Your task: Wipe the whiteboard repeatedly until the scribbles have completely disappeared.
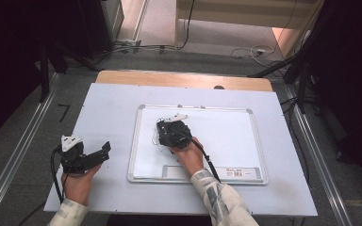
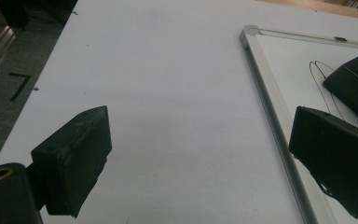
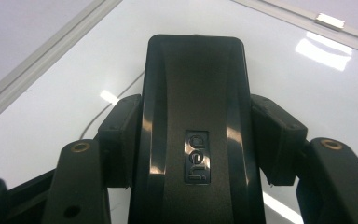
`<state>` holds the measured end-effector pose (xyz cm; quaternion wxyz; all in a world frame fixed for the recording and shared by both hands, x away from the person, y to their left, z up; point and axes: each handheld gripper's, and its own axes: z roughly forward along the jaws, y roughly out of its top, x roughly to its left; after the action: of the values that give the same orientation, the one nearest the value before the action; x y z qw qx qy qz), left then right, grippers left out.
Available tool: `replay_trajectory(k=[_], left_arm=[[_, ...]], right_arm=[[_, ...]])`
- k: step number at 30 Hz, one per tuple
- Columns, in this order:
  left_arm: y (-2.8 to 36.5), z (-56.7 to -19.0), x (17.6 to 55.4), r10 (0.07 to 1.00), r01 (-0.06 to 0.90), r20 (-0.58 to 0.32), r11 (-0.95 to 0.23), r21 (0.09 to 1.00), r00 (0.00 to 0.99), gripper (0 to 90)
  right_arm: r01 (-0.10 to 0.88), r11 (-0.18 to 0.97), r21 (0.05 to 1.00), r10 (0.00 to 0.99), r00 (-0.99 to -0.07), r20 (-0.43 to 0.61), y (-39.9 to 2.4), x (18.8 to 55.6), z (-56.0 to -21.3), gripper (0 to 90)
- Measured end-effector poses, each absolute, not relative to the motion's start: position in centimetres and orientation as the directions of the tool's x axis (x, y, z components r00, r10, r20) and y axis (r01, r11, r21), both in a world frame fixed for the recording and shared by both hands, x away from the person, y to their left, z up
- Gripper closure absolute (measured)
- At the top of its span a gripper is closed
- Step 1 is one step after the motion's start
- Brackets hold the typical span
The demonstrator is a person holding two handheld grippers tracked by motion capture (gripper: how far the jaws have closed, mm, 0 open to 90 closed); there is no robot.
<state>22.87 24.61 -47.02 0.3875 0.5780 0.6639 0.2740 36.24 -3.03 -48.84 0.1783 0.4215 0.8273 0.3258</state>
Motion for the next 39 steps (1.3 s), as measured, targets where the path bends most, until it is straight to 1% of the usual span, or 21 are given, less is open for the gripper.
replay_trajectory(k=[10,17,27,34,39], left_arm=[[24.6,-47.0,22.8,0.98,0.554,-0.198,0.182,0.812,-0.031,6.2],[24.4,-47.1,23.0,0.98,0.556,-0.194,0.178,0.812,-0.029,6.2],[24.2,-47.1,23.1,0.981,0.559,-0.191,0.171,0.811,-0.023,6.2],[24.1,-47.1,23.1,0.982,0.558,-0.188,0.168,0.812,-0.022,6.2],[24.2,-47.1,23.1,0.981,0.556,-0.193,0.173,0.813,-0.024,6.2]], right_arm=[[0.621,0.374,0.689,0.858,-0.513,-0.004,-5.1,38.2,-48.7,37.6],[0.619,0.378,0.688,0.864,-0.502,-0.023,-4.8,38.3,-48.8,37.6],[0.583,0.44,0.683,0.819,-0.572,-0.04,-2.9,36.4,-48.8,37.5],[0.554,0.475,0.684,0.783,-0.621,-0.041,-0.7,35.0,-48.9,37.6],[0.557,0.476,0.68,0.778,-0.628,-0.031,0.4,34.8,-48.9,37.5]])
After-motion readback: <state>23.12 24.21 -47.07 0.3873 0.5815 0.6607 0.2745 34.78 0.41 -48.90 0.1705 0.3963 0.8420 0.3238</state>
